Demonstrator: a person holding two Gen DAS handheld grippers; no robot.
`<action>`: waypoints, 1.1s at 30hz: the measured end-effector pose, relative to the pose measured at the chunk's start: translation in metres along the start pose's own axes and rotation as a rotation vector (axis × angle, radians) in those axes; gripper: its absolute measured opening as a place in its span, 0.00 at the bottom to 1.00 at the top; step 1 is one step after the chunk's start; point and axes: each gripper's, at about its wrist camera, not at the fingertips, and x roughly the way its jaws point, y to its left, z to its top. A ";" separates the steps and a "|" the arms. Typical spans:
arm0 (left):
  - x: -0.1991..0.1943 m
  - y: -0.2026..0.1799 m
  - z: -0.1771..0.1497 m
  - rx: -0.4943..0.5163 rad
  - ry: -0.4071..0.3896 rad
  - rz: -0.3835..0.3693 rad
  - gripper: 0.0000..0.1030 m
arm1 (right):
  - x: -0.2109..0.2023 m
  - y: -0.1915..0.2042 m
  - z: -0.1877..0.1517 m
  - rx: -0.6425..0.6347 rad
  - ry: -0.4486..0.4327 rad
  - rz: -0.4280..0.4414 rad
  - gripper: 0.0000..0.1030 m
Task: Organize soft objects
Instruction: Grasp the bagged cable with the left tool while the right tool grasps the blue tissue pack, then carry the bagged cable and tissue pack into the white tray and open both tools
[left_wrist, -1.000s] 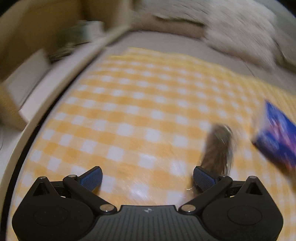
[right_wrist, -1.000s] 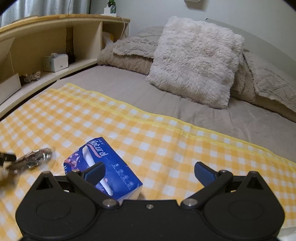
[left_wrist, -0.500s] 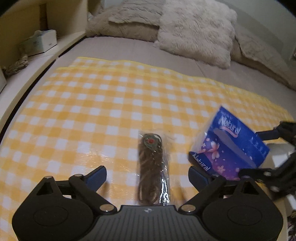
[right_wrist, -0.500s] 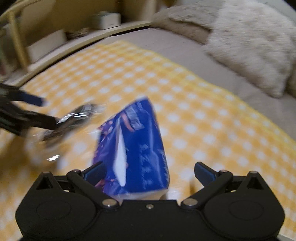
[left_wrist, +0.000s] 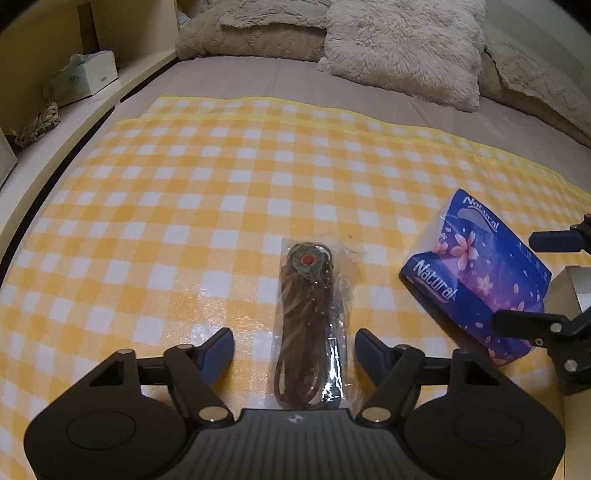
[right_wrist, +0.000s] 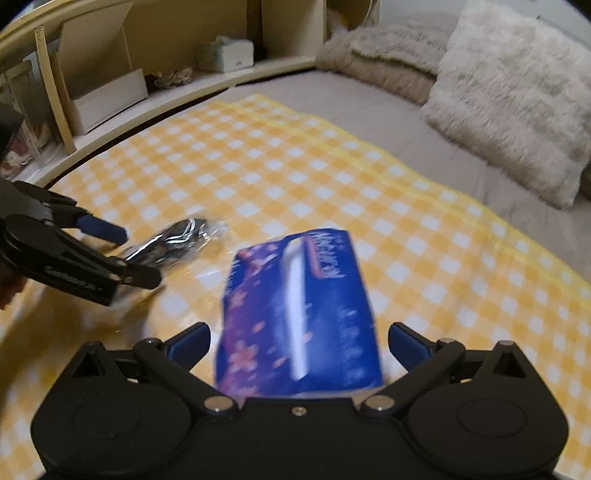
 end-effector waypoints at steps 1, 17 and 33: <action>0.000 -0.001 0.000 0.003 0.001 0.001 0.65 | 0.002 -0.002 -0.001 0.003 0.002 0.000 1.00; -0.014 -0.008 0.001 0.003 0.012 -0.047 0.28 | -0.008 0.007 -0.004 -0.029 0.057 -0.053 0.42; -0.071 -0.011 -0.007 -0.036 -0.071 -0.044 0.27 | -0.062 0.015 -0.002 0.058 -0.030 -0.083 0.21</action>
